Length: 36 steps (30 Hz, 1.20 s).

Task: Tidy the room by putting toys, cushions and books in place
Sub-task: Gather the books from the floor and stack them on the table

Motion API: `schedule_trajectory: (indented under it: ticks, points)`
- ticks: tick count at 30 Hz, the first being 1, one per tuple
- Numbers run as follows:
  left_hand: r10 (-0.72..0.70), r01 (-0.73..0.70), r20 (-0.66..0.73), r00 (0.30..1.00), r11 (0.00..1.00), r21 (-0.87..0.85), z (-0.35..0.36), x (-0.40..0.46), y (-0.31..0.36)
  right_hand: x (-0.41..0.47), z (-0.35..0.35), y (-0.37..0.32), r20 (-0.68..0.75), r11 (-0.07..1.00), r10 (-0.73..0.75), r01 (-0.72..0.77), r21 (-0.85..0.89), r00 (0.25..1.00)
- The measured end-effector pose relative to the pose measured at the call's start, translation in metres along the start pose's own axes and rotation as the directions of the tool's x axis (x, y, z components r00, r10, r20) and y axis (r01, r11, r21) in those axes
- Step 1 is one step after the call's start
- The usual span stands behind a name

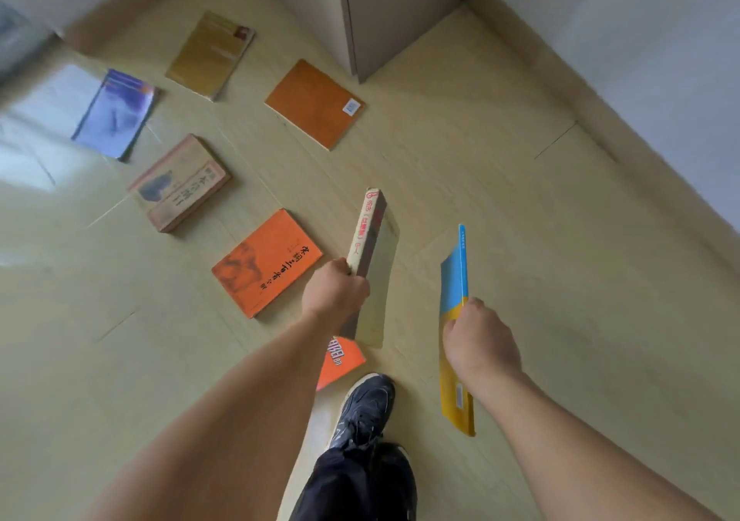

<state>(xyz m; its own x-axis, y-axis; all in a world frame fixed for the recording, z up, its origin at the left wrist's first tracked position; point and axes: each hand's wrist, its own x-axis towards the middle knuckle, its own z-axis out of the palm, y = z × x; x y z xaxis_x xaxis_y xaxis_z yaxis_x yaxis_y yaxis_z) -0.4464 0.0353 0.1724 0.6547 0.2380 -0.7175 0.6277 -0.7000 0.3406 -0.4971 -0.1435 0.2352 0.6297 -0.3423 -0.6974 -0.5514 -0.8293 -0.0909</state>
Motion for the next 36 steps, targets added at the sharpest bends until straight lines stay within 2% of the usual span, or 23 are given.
schedule_trajectory:
  ticks: [5, 9, 12, 15, 18, 24, 28, 32, 36]
  points:
    - [-0.026, 0.022, -0.087, 0.996, 0.999, -0.044, -0.137, -0.150, 0.014, -0.137, -0.094, -0.051, 0.012, 0.995, -0.103, 0.102, 0.019, 0.995]
    - [-0.009, -0.015, -0.149, 0.989, 0.987, -0.160, -0.225, -0.259, 0.007, -0.240, -0.142, -0.082, 0.005, 0.976, -0.213, 0.213, 0.044, 0.977]
    - [-0.016, -0.037, -0.216, 0.976, 0.970, -0.238, -0.281, -0.355, -0.022, -0.327, -0.162, -0.098, 0.010, 0.945, -0.326, 0.326, 0.033, 0.945]
    - [-0.091, 0.011, -0.313, 0.945, 0.968, -0.249, -0.307, -0.440, -0.075, -0.397, -0.160, -0.110, 0.034, 0.908, -0.417, 0.418, -0.010, 0.908]
    - [-0.237, 0.098, -0.361, 0.902, 0.927, -0.362, -0.318, -0.506, -0.138, -0.457, -0.147, -0.127, 0.054, 0.865, -0.496, 0.499, -0.059, 0.866]
    - [-0.473, 0.223, -0.313, 0.824, 0.778, -0.588, -0.342, -0.595, -0.266, -0.556, -0.095, -0.190, 0.165, 0.698, -0.672, 0.692, -0.182, 0.722]
    - [-0.605, 0.258, -0.298, 0.738, 0.661, -0.705, -0.360, -0.640, -0.361, -0.637, -0.032, -0.252, 0.260, 0.537, -0.767, 0.809, -0.240, 0.587]
    - [-0.713, 0.293, -0.303, 0.633, 0.583, -0.758, -0.395, -0.675, -0.459, -0.716, 0.039, -0.307, 0.340, 0.446, -0.805, 0.874, -0.194, 0.487]
    - [-0.796, 0.309, -0.309, 0.521, 0.513, -0.801, -0.434, -0.700, -0.542, -0.783, 0.099, -0.355, 0.363, 0.427, -0.812, 0.889, -0.164, 0.457]
